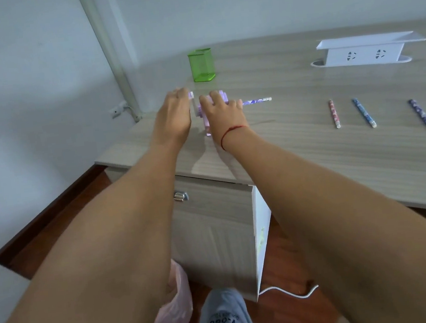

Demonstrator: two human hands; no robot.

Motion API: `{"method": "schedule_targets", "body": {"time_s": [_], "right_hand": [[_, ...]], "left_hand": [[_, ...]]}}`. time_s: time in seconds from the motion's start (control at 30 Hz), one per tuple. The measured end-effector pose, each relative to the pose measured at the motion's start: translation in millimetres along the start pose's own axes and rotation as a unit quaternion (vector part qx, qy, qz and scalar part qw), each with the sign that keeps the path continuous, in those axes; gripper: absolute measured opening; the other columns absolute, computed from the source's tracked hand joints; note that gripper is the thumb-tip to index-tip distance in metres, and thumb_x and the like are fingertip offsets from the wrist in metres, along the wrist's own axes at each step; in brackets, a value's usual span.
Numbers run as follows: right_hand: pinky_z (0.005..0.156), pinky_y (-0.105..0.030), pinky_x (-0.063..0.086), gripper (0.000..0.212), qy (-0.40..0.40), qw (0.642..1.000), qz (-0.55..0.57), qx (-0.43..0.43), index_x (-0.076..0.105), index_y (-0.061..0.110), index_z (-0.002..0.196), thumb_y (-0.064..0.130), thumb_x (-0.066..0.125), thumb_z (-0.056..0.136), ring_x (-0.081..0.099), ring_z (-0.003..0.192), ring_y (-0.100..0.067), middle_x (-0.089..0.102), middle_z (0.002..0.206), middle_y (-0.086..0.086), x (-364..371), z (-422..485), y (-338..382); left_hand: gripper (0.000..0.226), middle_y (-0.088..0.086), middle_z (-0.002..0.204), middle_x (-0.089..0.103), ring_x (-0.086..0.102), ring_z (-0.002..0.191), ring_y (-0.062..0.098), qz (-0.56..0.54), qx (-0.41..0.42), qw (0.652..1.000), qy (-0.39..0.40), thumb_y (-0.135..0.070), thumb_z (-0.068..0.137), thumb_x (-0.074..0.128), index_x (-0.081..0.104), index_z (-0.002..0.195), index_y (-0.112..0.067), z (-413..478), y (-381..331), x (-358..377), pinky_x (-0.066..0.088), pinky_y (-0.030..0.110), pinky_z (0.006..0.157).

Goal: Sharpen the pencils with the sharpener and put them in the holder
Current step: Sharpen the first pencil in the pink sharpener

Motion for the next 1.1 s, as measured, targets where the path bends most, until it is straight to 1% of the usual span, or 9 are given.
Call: {"method": "schedule_targets", "body": {"time_s": [0.13,0.23,0.3,0.5,0.63,0.73,0.87,0.97,1.1], "right_hand": [[0.108,-0.049,0.032,0.053,-0.003,1.0,0.002,-0.001,0.035,0.016,0.142,0.016,0.055,0.092,0.054,0.114,-0.04,0.035,0.147,-0.011,1.7,2.3,-2.1],[0.104,-0.047,0.035,0.064,0.01,1.0,-0.002,-0.016,0.033,0.015,0.142,0.02,0.065,0.086,0.055,0.114,-0.038,0.035,0.147,-0.009,5.2,5.0,-4.3],[0.1,-0.045,0.037,0.069,0.01,1.0,-0.004,-0.025,0.033,0.016,0.142,0.02,0.068,0.083,0.055,0.115,-0.036,0.035,0.146,-0.009,7.7,7.8,-6.1],[0.097,-0.045,0.038,0.073,0.017,1.0,-0.006,-0.014,0.035,0.017,0.139,0.019,0.073,0.077,0.054,0.117,-0.035,0.037,0.143,-0.007,12.3,13.0,-5.4],[0.096,-0.043,0.038,0.072,0.014,1.0,-0.005,-0.012,0.035,0.017,0.139,0.018,0.073,0.077,0.053,0.118,-0.035,0.037,0.144,-0.007,13.8,14.0,-5.8],[0.097,-0.043,0.038,0.064,0.009,0.999,0.014,-0.03,0.035,0.018,0.141,0.017,0.064,0.083,0.053,0.119,-0.036,0.036,0.146,-0.005,14.6,15.8,-9.7],[0.097,-0.043,0.039,0.064,0.012,0.999,0.024,-0.046,0.035,0.02,0.141,0.018,0.063,0.083,0.052,0.122,-0.034,0.037,0.146,-0.004,13.8,20.6,-14.5],[0.095,-0.041,0.038,0.063,-0.01,0.998,0.024,-0.051,0.036,0.019,0.141,0.017,0.061,0.083,0.054,0.117,-0.035,0.038,0.145,-0.003,16.6,20.0,-14.9],[0.095,-0.043,0.036,0.062,-0.022,0.999,0.024,-0.042,0.038,0.018,0.14,0.017,0.062,0.083,0.056,0.111,-0.036,0.039,0.145,-0.003,18.1,19.4,-14.1]], "left_hand": [[0.025,0.021,0.107,0.057,0.052,0.104,0.034,-0.02,0.005,1.0,0.01,-0.012,0.099,0.031,0.053,0.1,-0.001,-14.7,-1.5,-6.2,0.039,0.042,0.081],[0.023,0.02,0.106,0.059,0.053,0.104,0.035,-0.013,0.014,0.999,0.026,-0.006,0.096,0.033,0.055,0.102,-0.002,-24.3,0.3,-2.7,0.04,0.045,0.082],[0.023,0.019,0.107,0.061,0.053,0.105,0.035,0.001,0.018,1.0,0.025,-0.004,0.095,0.036,0.056,0.106,-0.004,-27.9,0.6,-0.1,0.041,0.044,0.082],[0.024,0.022,0.102,0.062,0.056,0.099,0.04,-0.002,0.025,0.998,0.051,-0.002,0.094,0.038,0.056,0.109,-0.003,-27.4,2.7,-0.2,0.043,0.045,0.076],[0.022,0.027,0.105,0.061,0.057,0.098,0.041,0.036,0.014,0.993,0.116,0.001,0.092,0.039,0.057,0.104,0.005,-31.4,3.3,4.2,0.042,0.045,0.077],[0.021,0.024,0.103,0.064,0.06,0.096,0.041,0.035,-0.003,0.986,0.164,-0.004,0.092,0.041,0.06,0.099,0.003,-37.2,1.4,13.4,0.044,0.041,0.074],[0.026,0.023,0.111,0.064,0.06,0.104,0.039,0.059,-0.014,0.971,0.229,-0.006,0.093,0.041,0.063,0.105,-0.001,-16.6,9.3,20.9,0.044,0.037,0.081],[0.027,0.023,0.114,0.063,0.059,0.106,0.039,0.068,-0.028,0.972,0.225,-0.013,0.093,0.042,0.063,0.107,-0.004,-4.0,17.8,27.8,0.045,0.037,0.081],[0.023,0.022,0.111,0.064,0.06,0.102,0.04,0.067,-0.009,0.977,0.204,-0.016,0.088,0.048,0.062,0.104,-0.006,10.1,26.8,34.7,0.046,0.038,0.077]]}}
Point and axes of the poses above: each hand's wrist, its own z-axis towards the middle knuckle, its own x-axis out of the palm, y = z × x, the point moved 1 cm from there along z, towards the middle knuckle
